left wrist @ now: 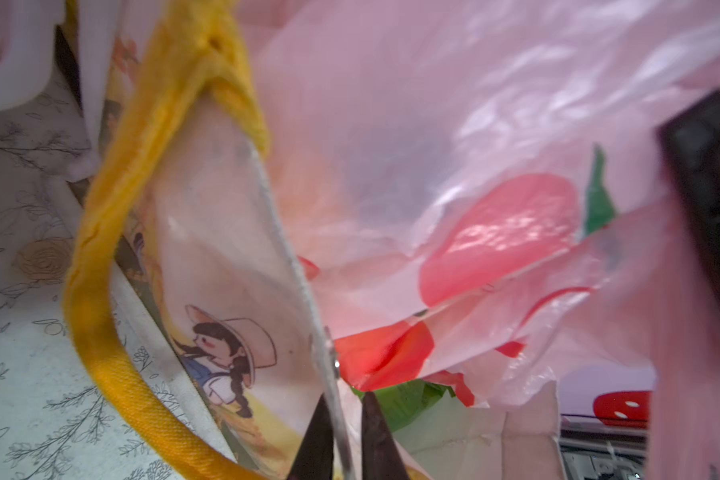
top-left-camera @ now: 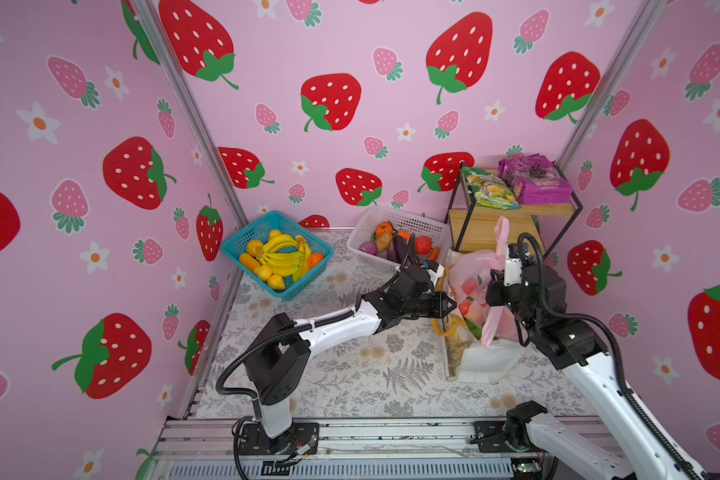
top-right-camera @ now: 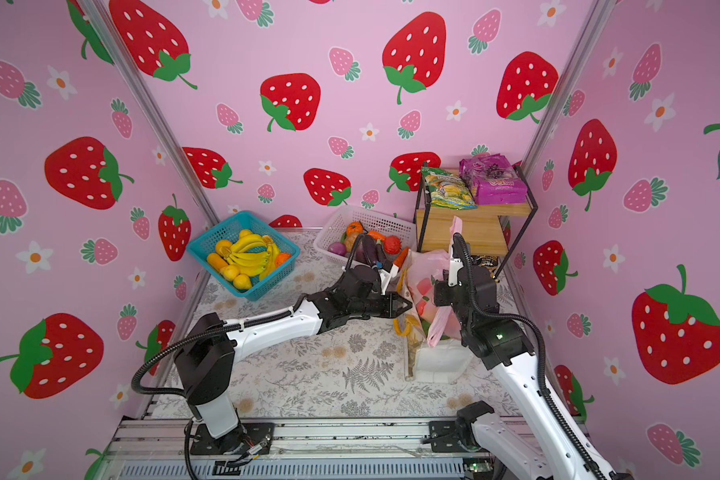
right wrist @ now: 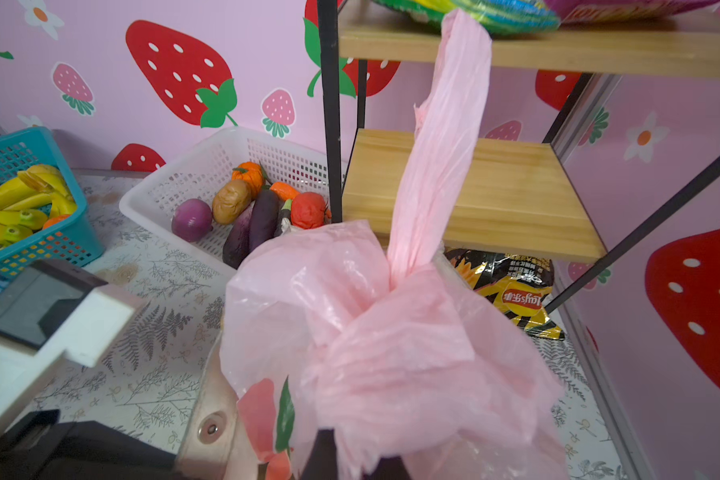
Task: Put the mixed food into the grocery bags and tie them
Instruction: 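Lift the pink bag over the tote with right gripper while left grasps tote handle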
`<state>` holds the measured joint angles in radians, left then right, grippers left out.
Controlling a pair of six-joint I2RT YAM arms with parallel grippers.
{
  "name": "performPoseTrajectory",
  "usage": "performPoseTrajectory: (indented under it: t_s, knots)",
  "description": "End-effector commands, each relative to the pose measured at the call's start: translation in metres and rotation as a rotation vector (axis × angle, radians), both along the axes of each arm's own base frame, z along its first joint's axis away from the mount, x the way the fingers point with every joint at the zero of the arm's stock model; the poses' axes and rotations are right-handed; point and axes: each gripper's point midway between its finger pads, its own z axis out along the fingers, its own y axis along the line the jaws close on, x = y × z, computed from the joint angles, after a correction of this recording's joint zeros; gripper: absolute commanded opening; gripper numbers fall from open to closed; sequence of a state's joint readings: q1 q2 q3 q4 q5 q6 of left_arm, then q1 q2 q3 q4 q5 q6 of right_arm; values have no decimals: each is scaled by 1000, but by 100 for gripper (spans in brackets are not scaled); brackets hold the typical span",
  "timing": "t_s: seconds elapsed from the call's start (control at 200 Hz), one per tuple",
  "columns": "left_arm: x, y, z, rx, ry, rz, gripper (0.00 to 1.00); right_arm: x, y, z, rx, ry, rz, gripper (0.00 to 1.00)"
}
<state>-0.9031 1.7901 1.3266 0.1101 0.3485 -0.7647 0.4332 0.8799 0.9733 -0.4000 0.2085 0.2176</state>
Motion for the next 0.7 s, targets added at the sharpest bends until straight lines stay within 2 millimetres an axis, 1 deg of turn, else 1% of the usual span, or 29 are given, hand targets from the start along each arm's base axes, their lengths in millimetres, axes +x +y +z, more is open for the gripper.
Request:
performPoseTrajectory:
  t_s: [0.0, 0.02, 0.135, 0.145, 0.16, 0.21, 0.29, 0.33, 0.335, 0.34, 0.355, 0.38, 0.405, 0.425, 0.55, 0.625, 0.695]
  knots:
    - [2, 9, 29, -76, -44, 6, 3, -3, 18, -13, 88, 54, 114, 0]
    - [2, 12, 31, -77, -49, 10, 0, -4, 20, -16, 97, 64, 127, 0]
    - [-2, 28, 41, -81, -86, 24, 0, -12, 38, -33, 133, 143, 226, 0]
    - [-2, 29, 42, -82, -88, 24, 0, -10, 40, -41, 130, 173, 233, 0]
    - [-3, 31, 43, -80, -90, 28, 0, -9, 43, -46, 130, 192, 242, 0]
    - [-4, 37, 44, -81, -95, 38, 0, -11, 50, -57, 146, 236, 277, 0]
    - [-7, 43, 46, -86, -98, 45, 0, -21, 66, -73, 202, 297, 356, 0]
    - [-7, 45, 44, -84, -96, 49, 0, -24, 72, -83, 223, 322, 378, 0]
    - [-7, 45, 45, -85, -97, 50, 0, -25, 72, -87, 224, 333, 378, 0]
    - [-7, 46, 45, -85, -97, 51, 0, -25, 73, -86, 228, 329, 381, 0]
    - [-7, 46, 44, -85, -98, 51, 0, -27, 74, -92, 233, 344, 384, 0]
    - [-7, 48, 45, -86, -101, 55, 0, -29, 78, -96, 243, 351, 394, 0]
    - [-7, 49, 45, -86, -104, 58, 0, -33, 79, -108, 244, 384, 396, 0]
    - [-6, 51, 44, -84, -104, 62, 0, -32, 83, -110, 249, 378, 404, 0]
    - [-5, 55, 38, -71, -95, 69, 0, -44, 98, -150, 226, 465, 430, 1]
    - [-5, 57, 33, -65, -89, 71, 0, -48, 100, -169, 222, 495, 428, 2]
    - [-5, 60, 29, -60, -86, 75, 0, -49, 100, -179, 217, 506, 423, 4]
